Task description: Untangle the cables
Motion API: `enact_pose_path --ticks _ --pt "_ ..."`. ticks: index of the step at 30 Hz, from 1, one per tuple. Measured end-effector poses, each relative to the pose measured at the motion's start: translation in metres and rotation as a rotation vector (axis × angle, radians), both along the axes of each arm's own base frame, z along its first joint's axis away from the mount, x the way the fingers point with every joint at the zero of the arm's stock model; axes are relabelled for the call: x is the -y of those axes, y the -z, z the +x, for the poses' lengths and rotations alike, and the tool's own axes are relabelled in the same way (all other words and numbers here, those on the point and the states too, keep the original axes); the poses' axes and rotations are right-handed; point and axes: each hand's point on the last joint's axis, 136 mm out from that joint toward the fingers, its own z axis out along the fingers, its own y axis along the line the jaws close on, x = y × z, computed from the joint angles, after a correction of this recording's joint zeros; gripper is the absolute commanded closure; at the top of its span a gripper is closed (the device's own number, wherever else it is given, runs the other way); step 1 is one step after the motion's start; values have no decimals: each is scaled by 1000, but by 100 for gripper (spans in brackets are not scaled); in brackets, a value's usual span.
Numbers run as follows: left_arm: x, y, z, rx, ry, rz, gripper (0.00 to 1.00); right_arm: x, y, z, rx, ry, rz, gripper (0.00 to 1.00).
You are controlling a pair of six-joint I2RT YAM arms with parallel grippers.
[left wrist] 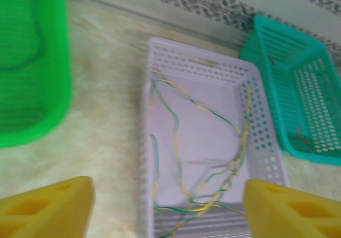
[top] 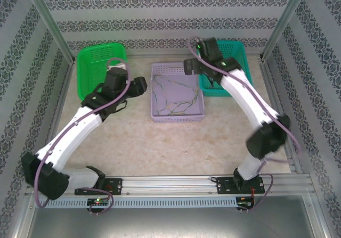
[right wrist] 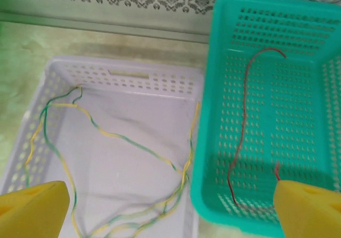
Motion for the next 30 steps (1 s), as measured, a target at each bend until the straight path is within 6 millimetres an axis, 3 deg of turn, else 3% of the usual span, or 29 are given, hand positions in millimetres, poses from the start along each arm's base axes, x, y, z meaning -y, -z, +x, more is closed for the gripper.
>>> enact_pose_path --ticks 3,6,8,11,13,17,19,21,25,28,30 --pt "-27 2 -27 -3 -77 12 0 32 -8 -51 109 41 39 2" --pt "-49 13 -50 -18 -130 58 0 70 0 -94 197 141 2 2" --pt "-67 25 -60 -34 -199 109 0 95 12 -113 220 230 -33 2" --pt "-105 46 -73 -38 -345 233 0 130 48 -127 202 313 -76 2" --pt "-118 68 -75 -4 -332 370 0 154 88 -133 176 365 -124 2" --pt "-148 131 -76 -64 -325 535 0 179 171 -147 90 391 -207 2" --pt "-168 159 -71 -135 -336 570 0 187 200 -144 40 394 -219 2" --pt "-173 176 -57 -163 -310 575 0 188 210 -133 40 389 -208 2" --pt "-170 207 -20 -160 -248 523 0 176 210 -96 135 324 -142 2" --pt "-173 230 -6 -176 -224 484 0 170 209 -69 182 276 -100 2" --pt "-173 232 5 -153 -196 471 1 172 208 -56 242 268 -71 2"
